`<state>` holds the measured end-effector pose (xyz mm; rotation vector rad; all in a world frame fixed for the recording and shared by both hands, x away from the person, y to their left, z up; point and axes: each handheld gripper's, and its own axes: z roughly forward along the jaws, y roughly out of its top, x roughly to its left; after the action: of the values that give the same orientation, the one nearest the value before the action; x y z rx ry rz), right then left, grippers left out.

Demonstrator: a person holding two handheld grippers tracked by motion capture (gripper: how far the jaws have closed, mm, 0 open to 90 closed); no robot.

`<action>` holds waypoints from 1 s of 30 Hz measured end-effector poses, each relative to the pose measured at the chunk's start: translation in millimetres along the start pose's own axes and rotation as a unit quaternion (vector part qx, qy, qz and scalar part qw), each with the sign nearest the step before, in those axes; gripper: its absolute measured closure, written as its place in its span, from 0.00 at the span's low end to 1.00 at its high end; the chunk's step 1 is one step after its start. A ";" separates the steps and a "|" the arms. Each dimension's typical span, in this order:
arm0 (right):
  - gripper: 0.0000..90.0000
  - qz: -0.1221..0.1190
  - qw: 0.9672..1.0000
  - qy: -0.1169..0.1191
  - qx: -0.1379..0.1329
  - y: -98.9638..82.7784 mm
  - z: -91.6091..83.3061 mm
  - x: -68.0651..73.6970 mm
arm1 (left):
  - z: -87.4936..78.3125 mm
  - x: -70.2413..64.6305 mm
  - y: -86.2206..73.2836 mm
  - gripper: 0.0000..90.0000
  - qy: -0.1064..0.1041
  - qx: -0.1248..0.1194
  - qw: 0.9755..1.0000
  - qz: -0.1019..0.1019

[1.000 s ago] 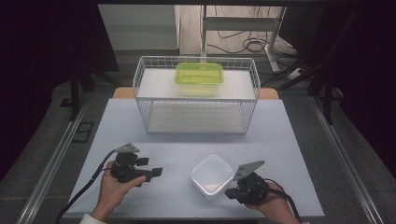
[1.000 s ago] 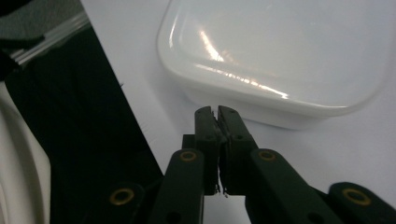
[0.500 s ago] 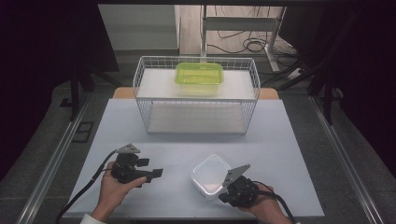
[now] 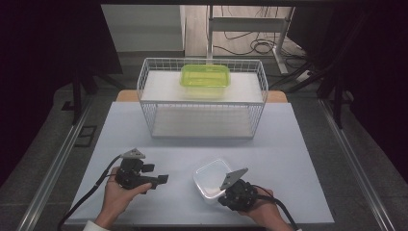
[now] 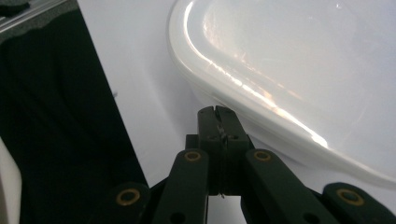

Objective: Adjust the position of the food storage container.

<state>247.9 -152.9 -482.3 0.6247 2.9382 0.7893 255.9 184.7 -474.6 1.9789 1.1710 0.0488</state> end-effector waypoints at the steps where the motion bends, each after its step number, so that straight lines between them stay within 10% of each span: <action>1: 0.99 0.002 1.000 -0.002 -0.001 1.9 1.7 0.4 | 0.2 -0.1 0.0 0.25 0.000 0.000 1.000 0.000; 30: 0.99 0.061 0.996 -0.030 -0.052 34.3 29.4 3.6 | -1.5 -0.2 -0.7 0.25 0.000 -0.003 1.000 -0.002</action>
<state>261.3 -110.5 -490.9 0.8102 2.8060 0.9110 254.6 185.7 -474.0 1.9708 1.1729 0.0496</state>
